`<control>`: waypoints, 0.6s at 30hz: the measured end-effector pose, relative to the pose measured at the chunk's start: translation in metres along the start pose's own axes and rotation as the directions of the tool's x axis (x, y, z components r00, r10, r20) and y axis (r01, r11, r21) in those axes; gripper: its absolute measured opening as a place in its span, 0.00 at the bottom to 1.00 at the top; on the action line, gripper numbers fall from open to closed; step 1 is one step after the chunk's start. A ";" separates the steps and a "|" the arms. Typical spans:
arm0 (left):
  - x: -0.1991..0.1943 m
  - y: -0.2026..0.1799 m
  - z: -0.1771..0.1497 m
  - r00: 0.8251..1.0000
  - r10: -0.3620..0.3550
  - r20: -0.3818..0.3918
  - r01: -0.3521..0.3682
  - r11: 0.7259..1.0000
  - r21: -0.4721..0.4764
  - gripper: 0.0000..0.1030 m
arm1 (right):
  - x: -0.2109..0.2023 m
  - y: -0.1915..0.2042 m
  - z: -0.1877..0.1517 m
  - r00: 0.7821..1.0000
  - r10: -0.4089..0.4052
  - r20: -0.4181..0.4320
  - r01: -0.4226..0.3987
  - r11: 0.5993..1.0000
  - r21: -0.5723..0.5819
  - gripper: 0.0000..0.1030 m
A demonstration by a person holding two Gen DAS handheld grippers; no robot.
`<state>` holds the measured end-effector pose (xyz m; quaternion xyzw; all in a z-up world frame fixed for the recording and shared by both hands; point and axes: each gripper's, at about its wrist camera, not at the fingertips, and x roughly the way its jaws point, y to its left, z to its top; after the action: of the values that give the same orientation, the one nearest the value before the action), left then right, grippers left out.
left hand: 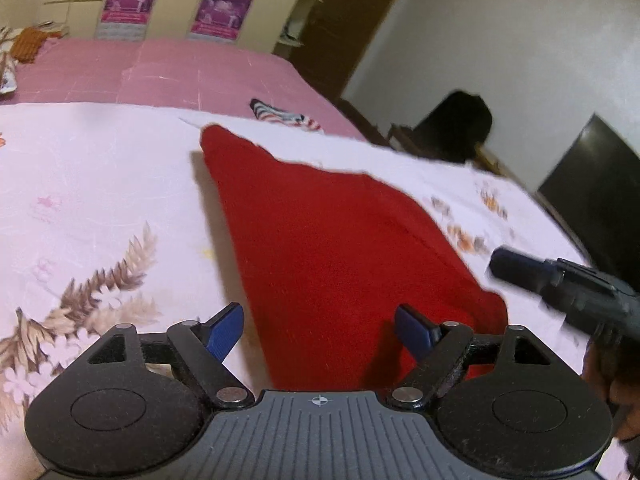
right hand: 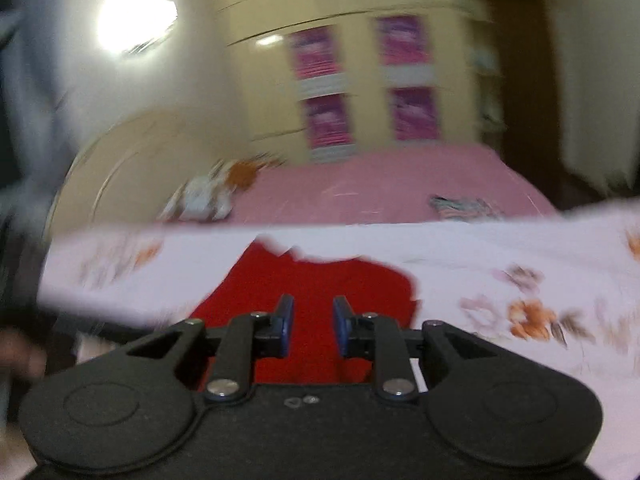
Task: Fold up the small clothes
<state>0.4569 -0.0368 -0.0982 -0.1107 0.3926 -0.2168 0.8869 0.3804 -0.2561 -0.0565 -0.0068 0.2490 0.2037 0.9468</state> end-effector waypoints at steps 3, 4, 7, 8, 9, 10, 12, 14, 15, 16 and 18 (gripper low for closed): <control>0.008 0.005 -0.006 0.999 0.013 -0.045 -0.014 1.000 -0.020 0.80 | 0.031 -0.003 -0.023 0.966 -0.166 -0.197 0.147 0.983 -0.108 0.07; 0.007 0.006 -0.006 0.999 0.015 -0.047 -0.017 0.999 -0.035 0.81 | 0.034 -0.015 -0.029 0.965 -0.170 -0.200 0.163 0.985 -0.050 0.08; -0.009 0.000 -0.008 0.999 0.032 -0.028 -0.033 0.999 -0.011 0.81 | 0.025 -0.021 -0.023 0.968 -0.163 -0.193 0.170 0.985 0.023 0.11; -0.017 -0.002 -0.010 0.999 0.030 -0.020 -0.030 1.000 0.003 0.81 | 0.017 -0.015 -0.019 0.974 -0.156 -0.165 0.162 0.987 0.024 0.15; -0.021 -0.004 -0.012 1.000 0.025 -0.009 -0.025 1.000 0.011 0.81 | 0.008 -0.011 -0.016 0.980 -0.148 -0.133 0.152 0.988 0.023 0.22; -0.028 -0.005 -0.015 1.000 0.018 0.003 -0.018 1.000 0.011 0.81 | -0.001 -0.009 -0.014 0.984 -0.137 -0.110 0.140 0.990 0.026 0.23; -0.036 -0.006 -0.023 1.000 0.011 0.001 -0.012 1.000 0.005 0.81 | -0.010 0.000 -0.011 0.992 -0.099 -0.082 0.103 0.993 0.050 0.23; -0.034 -0.010 -0.030 0.999 0.031 -0.014 -0.031 0.999 0.021 0.81 | -0.008 0.007 -0.011 0.994 -0.077 -0.083 0.081 0.996 0.048 0.26; -0.030 -0.012 -0.034 0.998 0.046 -0.031 -0.046 0.999 0.025 0.81 | -0.005 0.014 -0.015 0.993 -0.068 -0.092 0.071 0.997 0.029 0.28; -0.026 -0.012 -0.038 0.997 0.058 -0.049 -0.057 0.998 0.028 0.81 | -0.006 0.013 -0.019 0.991 -0.072 -0.112 0.073 0.997 0.004 0.29; -0.024 -0.012 -0.043 0.996 0.066 -0.053 -0.064 0.998 0.028 0.81 | 0.008 0.015 -0.033 0.971 -0.123 -0.205 0.120 0.992 -0.029 0.28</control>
<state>0.4071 -0.0372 -0.1073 -0.0802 0.4168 -0.1959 0.8840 0.3654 -0.2436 -0.0875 -0.0509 0.3432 0.1455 0.9265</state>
